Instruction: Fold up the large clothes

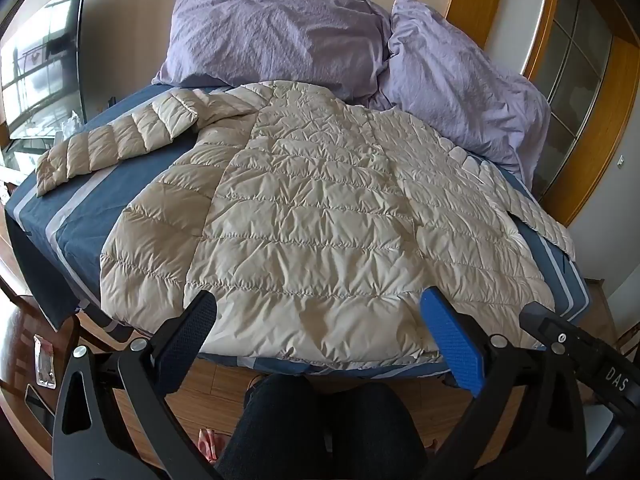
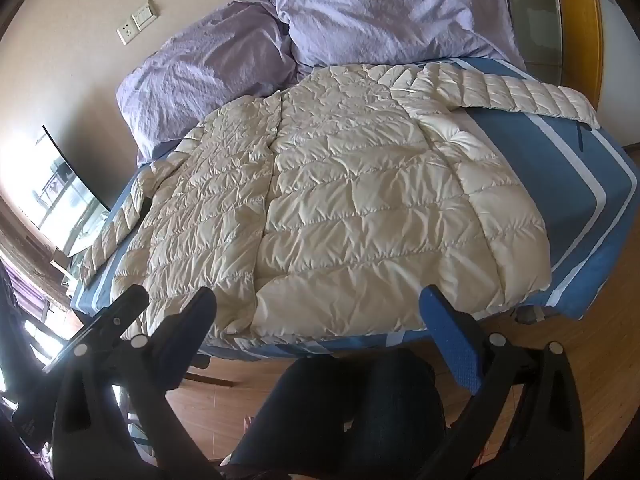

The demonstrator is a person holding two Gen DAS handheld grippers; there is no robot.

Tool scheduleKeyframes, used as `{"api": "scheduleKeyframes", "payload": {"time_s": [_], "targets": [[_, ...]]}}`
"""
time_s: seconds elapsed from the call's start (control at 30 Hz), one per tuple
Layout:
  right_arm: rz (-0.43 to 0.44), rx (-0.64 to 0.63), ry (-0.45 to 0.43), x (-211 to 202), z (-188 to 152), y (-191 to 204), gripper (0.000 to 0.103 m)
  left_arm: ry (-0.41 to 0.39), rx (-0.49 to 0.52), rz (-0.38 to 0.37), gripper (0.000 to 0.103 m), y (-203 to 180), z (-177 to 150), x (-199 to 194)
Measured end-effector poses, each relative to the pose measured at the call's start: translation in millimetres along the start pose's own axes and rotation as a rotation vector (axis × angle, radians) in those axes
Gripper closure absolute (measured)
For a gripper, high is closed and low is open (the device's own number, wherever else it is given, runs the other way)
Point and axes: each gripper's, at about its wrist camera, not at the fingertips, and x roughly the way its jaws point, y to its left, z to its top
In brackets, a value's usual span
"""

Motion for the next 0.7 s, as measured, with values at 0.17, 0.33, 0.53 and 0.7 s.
{"api": "scheduleKeyframes", "payload": {"time_s": [0.17,0.33,0.53,0.7], "targets": [[0.001,-0.001,0.000,-0.5,0.1,0.1,0.002,0.000,0.000,0.000,0.001,0.0,0.0,-0.1],[0.001,-0.001,-0.001,-1.1,0.2,0.3,0.002,-0.001,0.000,0.000,0.001,0.0,0.0,0.0],[0.001,-0.001,-0.001,-1.6,0.3,1.2,0.002,-0.001,0.000,0.000,0.001,0.0,0.0,0.0],[0.001,-0.001,-0.002,-2.0,0.4,1.7,0.002,-0.001,0.000,0.000,0.001,-0.1,0.1,0.0]]}}
